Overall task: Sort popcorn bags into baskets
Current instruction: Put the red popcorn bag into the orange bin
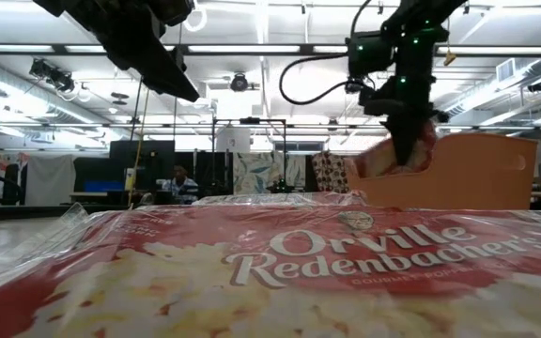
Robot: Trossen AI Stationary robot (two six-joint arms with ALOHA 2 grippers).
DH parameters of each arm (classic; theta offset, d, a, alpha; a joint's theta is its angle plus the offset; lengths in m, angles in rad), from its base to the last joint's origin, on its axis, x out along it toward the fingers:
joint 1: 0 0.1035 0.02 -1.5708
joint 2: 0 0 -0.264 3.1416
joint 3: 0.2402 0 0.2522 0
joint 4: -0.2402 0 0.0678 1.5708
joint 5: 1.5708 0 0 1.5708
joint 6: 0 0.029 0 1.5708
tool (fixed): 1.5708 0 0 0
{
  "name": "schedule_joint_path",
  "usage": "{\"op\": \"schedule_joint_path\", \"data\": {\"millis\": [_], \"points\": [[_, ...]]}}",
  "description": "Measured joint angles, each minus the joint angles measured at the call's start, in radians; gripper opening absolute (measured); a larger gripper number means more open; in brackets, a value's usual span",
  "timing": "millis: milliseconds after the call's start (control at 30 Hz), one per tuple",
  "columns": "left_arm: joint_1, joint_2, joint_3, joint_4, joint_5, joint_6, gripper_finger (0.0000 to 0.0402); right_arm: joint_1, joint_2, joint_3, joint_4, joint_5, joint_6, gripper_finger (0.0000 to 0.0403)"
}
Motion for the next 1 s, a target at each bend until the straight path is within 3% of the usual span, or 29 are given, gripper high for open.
{"op": "schedule_joint_path", "data": {"millis": [233, 400, 667, 1000], "points": [[-0.013, 0.000, -0.012, 0.010, -0.001, -0.016, 0.0190, -0.011, -0.086, 0.017, -0.069, 0.014, 0.023, 0.0156], [-0.012, 0.001, -0.076, 0.076, -0.001, -0.031, 0.0190, 0.000, -0.153, 0.017, -0.033, -0.017, -0.037, 0.0169], [-0.012, 0.011, -0.176, 0.248, -0.001, -0.086, 0.0190, 0.205, -0.157, 0.018, 0.208, -0.037, -0.088, 0.0168], [-0.010, 0.203, -0.182, 0.339, 0.023, -0.171, 0.0190, 0.429, 0.018, 0.017, 0.382, -0.065, -0.104, 0.0168]]}}
